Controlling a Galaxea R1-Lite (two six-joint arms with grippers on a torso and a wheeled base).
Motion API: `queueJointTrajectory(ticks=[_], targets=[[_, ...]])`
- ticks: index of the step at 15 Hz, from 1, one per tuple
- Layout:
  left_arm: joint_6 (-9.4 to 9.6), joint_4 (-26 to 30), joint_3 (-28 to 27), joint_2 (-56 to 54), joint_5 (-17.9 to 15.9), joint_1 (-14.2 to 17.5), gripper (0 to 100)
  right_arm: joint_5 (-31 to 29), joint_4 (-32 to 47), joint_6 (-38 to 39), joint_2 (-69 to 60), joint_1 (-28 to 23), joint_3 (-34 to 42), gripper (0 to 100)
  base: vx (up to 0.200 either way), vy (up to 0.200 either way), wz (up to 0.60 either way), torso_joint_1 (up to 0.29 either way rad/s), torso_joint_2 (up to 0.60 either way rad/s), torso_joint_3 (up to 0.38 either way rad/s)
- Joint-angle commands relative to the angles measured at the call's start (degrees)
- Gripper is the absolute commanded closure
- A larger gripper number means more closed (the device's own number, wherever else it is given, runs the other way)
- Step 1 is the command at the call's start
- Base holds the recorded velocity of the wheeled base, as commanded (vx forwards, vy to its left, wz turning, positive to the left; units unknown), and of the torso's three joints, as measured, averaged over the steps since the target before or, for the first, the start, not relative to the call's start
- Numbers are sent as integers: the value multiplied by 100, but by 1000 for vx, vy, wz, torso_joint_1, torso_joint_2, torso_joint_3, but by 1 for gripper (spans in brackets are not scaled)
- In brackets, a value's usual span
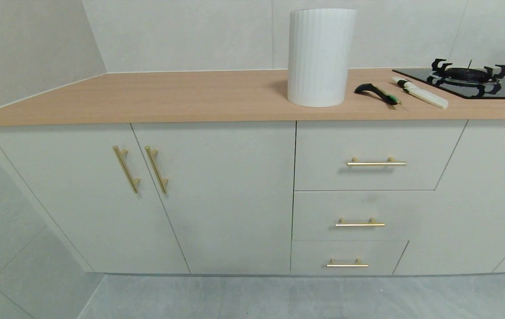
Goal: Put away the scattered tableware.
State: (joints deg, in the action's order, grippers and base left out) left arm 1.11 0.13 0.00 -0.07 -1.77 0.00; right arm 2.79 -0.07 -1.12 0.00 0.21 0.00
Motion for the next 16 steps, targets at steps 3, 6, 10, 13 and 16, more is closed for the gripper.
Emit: queueJointTrajectory(ticks=[3, 6, 10, 13, 16], targets=[[-5, -5, 0, 7, 1, 0, 0, -7, -10, 15, 0, 6, 0, 0, 200, 0, 0, 4, -1, 1], [-23, -5, 0, 7, 1, 0, 0, -33, -1, 7, 0, -3, 0, 0, 0, 0, 0, 0, 0, 0], [-32, -5, 0, 7, 10, 0, 0, -7, -1, -11, 0, -3, 0, 0, 0, 0, 0, 0, 0, 0], [-32, -5, 0, 7, 10, 0, 0, -7, -10, -11, 0, -3, 0, 0, 0, 0, 0, 0, 0, 0], [-32, -5, 0, 7, 10, 0, 0, 11, -37, -116, 0, 6, -35, 0, 0, 0, 0, 0, 0, 0]])
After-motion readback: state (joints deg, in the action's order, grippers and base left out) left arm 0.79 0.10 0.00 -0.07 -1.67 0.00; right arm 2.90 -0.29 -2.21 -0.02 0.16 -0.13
